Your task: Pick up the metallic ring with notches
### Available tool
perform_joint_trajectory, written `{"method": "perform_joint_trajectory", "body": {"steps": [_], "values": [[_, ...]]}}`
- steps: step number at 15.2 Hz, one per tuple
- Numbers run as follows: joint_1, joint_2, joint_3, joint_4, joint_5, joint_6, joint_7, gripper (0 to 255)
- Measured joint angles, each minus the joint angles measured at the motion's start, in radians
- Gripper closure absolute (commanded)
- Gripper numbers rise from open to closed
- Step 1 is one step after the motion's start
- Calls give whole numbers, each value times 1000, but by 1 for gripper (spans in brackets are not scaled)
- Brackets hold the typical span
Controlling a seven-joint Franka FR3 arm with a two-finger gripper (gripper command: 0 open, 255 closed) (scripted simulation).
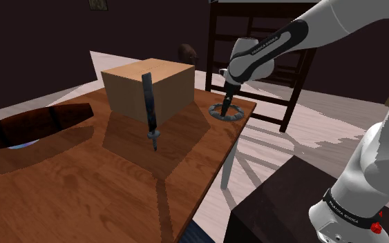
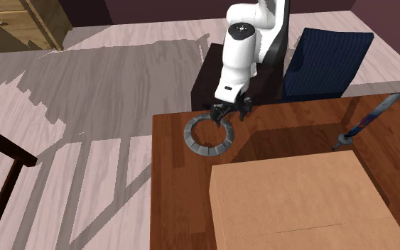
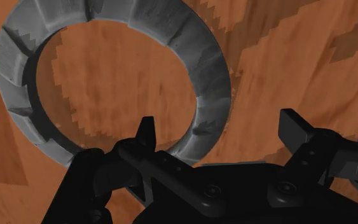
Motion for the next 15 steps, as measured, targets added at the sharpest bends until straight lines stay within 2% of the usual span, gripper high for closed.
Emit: {"method": "perform_joint_trajectory", "body": {"steps": [5,6,15], "values": [[-1,41,0,-25,21,64,-22,0],[-1,46,0,-26,23,71,-25,255],[-1,47,1,-28,27,78,-30,255]]}}
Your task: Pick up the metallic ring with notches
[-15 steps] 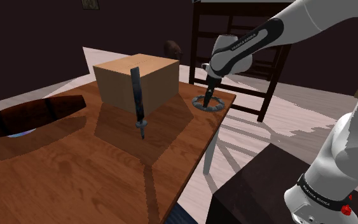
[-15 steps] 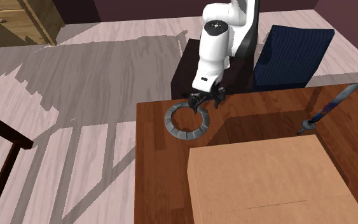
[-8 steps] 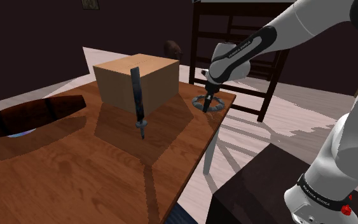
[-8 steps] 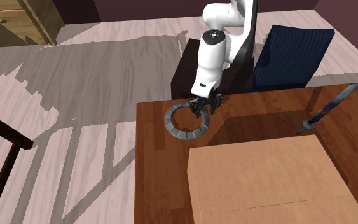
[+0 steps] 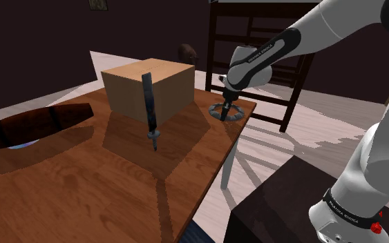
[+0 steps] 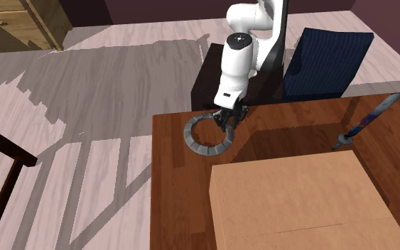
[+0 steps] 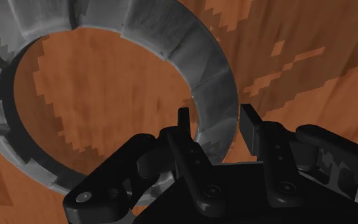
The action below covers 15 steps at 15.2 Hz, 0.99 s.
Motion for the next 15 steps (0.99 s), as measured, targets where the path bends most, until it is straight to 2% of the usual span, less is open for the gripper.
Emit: {"method": "perform_joint_trajectory", "body": {"steps": [5,15], "values": [[0,-23,-2,12,-14,-38,14,255],[-3,-102,-3,69,-47,-172,41,255]]}}
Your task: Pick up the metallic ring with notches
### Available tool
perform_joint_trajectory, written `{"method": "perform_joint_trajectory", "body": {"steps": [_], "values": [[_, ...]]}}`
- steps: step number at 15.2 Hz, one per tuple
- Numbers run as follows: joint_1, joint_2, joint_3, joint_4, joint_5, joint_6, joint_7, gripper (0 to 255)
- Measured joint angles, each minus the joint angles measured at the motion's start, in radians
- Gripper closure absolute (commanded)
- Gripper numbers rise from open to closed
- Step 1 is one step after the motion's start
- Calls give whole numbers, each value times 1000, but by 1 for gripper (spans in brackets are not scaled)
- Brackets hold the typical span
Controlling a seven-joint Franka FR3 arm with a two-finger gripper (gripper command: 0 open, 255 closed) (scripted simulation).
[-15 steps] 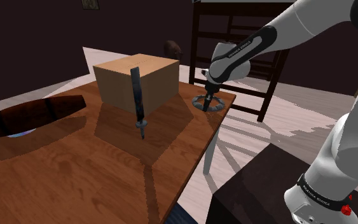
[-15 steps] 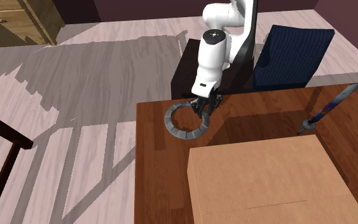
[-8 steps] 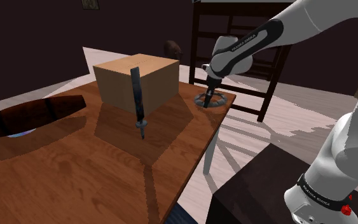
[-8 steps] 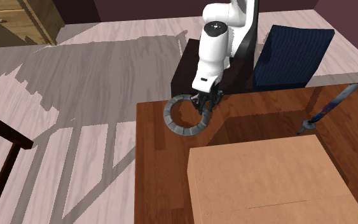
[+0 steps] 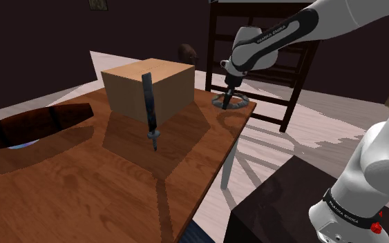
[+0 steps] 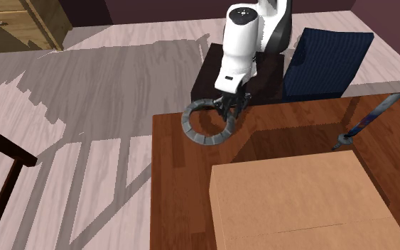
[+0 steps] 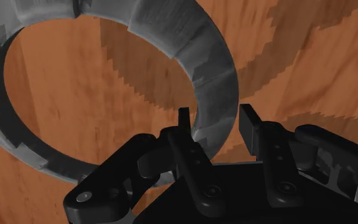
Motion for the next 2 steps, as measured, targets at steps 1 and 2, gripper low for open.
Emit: {"method": "perform_joint_trajectory", "body": {"steps": [1,2], "values": [[0,-7,1,6,-3,-13,3,255],[0,-10,1,10,-4,-20,5,255]]}}
